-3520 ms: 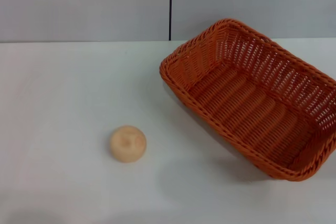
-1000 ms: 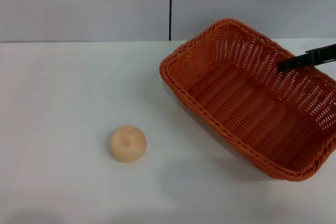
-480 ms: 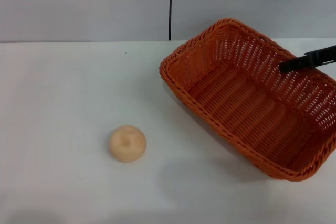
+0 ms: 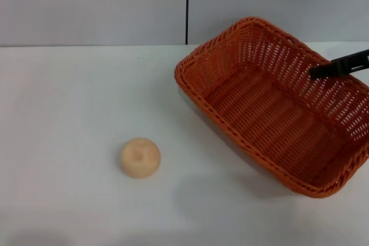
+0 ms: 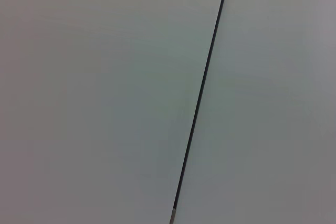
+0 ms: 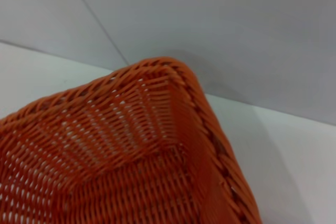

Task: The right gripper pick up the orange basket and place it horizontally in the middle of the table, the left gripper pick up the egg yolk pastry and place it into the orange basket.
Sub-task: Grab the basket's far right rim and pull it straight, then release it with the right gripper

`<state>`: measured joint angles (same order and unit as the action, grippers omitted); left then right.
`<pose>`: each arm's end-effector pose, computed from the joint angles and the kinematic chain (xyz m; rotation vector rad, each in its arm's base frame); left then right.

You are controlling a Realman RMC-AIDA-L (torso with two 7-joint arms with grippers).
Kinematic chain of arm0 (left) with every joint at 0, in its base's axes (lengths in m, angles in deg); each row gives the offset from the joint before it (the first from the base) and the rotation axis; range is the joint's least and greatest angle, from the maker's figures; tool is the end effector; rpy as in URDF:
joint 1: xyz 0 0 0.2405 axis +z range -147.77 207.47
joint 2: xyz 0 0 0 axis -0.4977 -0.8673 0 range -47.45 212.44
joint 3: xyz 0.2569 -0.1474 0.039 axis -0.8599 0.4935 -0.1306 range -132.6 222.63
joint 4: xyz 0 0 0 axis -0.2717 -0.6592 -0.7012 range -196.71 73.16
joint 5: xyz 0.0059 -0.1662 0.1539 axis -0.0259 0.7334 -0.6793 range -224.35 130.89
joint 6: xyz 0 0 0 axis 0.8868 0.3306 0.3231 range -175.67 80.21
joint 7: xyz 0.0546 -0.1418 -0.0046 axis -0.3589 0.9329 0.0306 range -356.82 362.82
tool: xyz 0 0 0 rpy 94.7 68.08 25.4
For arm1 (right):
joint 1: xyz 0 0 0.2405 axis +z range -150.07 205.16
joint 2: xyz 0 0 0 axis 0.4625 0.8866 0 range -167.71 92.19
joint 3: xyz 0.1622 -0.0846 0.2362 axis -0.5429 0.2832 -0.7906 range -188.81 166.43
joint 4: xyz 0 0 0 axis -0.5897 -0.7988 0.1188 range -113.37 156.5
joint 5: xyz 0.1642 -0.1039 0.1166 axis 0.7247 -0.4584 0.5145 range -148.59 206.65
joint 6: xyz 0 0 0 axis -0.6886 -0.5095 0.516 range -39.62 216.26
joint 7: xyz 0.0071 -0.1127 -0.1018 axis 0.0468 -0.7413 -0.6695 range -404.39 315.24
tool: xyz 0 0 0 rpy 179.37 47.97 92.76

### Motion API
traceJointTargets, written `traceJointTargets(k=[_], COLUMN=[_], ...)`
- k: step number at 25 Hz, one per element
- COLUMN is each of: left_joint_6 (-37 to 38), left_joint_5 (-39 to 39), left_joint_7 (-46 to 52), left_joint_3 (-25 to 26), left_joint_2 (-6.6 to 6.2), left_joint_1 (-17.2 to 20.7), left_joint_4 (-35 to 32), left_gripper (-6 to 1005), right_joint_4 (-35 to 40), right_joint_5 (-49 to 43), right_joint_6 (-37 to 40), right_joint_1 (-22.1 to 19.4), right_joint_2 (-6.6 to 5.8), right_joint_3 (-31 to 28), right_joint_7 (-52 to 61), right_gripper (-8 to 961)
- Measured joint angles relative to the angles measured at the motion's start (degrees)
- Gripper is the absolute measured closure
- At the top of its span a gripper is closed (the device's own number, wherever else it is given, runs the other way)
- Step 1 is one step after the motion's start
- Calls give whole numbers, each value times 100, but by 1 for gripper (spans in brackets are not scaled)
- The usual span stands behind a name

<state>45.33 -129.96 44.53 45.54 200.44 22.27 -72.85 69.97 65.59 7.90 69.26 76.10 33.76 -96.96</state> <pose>-0.4549 0.2120 0.0555 -1.3644 -0.6342 -0.9457 0.2907 0.4464 0.0281 -2.4565 1.2319 -0.0143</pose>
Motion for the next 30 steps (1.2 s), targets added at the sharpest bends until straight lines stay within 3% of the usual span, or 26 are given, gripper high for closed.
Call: traceJointTargets(k=[6,10,19,22,25,30], left_joint_6=[1,33,74,101,116,210], left_joint_5=[0,0,0,0,0,4], left_joint_7=[-6,16,46,48,49,49], left_joint_3=[0,0,22,26,26,40], left_joint_2=[-1,-12,-18,-18,-18,-17], left_joint_1=[19,61,138,157,169,203], left_joint_4=[-8,-17,-18,-18,-18,-18], left_gripper=[207,207,208,208,209,209], right_joint_4=[137,616,749,1021,1502,1898], right_joint_5=[-28,-82,-435,-803,-1095,-691], right_joint_6=[-489,-1116,-1594,-1551,-1410,-1173], right_joint_1=[206,382,792,837,786,616], right_joint_2=[-51,-53,-51,24,180,292], right_joint_3=[249,753,1595,1962,2088,1996], right_joint_7=[-525,-862,-1310,-1372,-1837,-2546], right_gripper=[755,762,773,776,778,778])
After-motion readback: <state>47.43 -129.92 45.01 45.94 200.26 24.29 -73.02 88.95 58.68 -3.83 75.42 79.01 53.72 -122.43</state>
